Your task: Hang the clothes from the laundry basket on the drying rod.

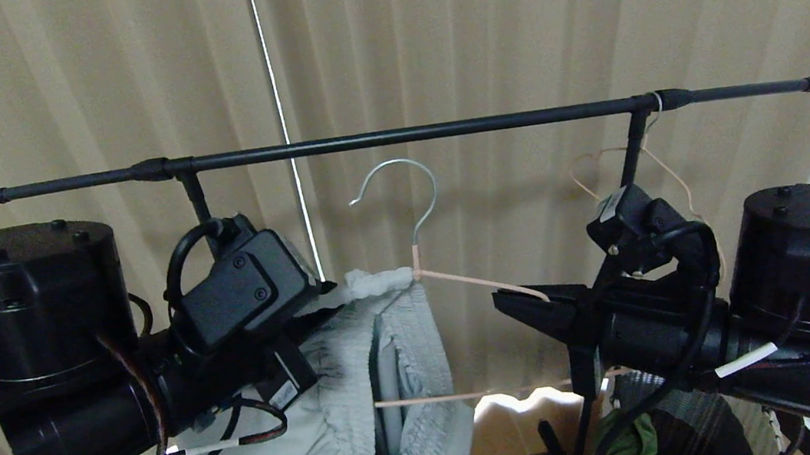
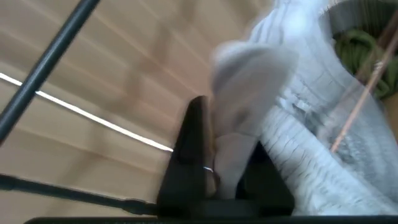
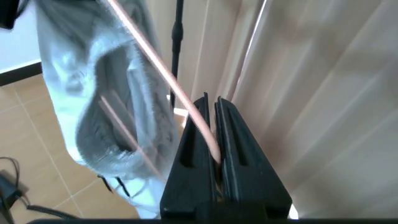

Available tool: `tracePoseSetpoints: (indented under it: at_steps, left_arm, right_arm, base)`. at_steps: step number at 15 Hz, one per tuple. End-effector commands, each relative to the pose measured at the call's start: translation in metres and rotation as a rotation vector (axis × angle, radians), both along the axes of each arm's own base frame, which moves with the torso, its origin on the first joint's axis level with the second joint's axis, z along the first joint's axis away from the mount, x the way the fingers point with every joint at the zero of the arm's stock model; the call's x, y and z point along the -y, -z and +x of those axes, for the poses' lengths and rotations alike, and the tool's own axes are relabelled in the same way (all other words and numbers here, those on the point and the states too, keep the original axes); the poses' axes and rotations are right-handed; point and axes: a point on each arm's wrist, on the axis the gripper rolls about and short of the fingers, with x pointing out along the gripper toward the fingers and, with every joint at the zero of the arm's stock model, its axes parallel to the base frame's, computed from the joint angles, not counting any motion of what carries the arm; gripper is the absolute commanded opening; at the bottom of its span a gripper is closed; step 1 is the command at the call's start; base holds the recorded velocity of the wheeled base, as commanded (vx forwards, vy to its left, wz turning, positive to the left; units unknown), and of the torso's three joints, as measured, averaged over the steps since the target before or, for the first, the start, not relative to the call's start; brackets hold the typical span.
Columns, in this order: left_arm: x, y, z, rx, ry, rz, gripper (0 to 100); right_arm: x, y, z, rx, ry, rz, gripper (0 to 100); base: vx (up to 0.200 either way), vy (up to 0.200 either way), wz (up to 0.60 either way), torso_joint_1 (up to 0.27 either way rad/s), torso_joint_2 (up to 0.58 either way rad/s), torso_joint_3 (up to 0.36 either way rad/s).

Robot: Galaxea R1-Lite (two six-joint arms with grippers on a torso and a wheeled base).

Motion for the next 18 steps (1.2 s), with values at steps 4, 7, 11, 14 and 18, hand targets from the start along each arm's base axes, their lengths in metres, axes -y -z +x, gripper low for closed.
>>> tracePoseSetpoints:
  at_steps: [4,7,11,14,18]
  left_arm:
    - [-0.002,0.005,-0.003,-0.002,-0.007,-0.01,0]
    - [-0.003,0.009,-0.004,0.031,-0.011,-0.041,0]
    - [-0.005,0.012,0.0,-0.037,-0.119,-0.108,0]
    - [-0.006,0.021,0.007,-0.101,-0.309,-0.151,0]
    - [-0.013,0.023,0.015,-0.159,-0.441,-0.22,0]
  right_arm:
    - [0.0,0.0,0.0,-0.001,-0.002,0.0,0]
    - [-0.001,0.001,0.001,-0.002,0.001,-0.003,100]
    - [-0.001,-0.004,0.003,0.02,0.012,0.014,100]
    - [-0.001,-0.008,0.009,0.083,0.03,0.061,100]
    - [-0.005,0.006,0.018,0.094,0.055,0.035,100]
  base:
    - [0.0,0.0,0.0,0.0,0.0,0.0]
    - [0.0,0.0,0.0,0.0,0.0,0.0]
    - [0.0,0.0,0.0,0.0,0.0,0.0]
    - [0.0,0.0,0.0,0.0,0.0,0.0]
    - [0.0,0.0,0.0,0.0,0.0,0.0]
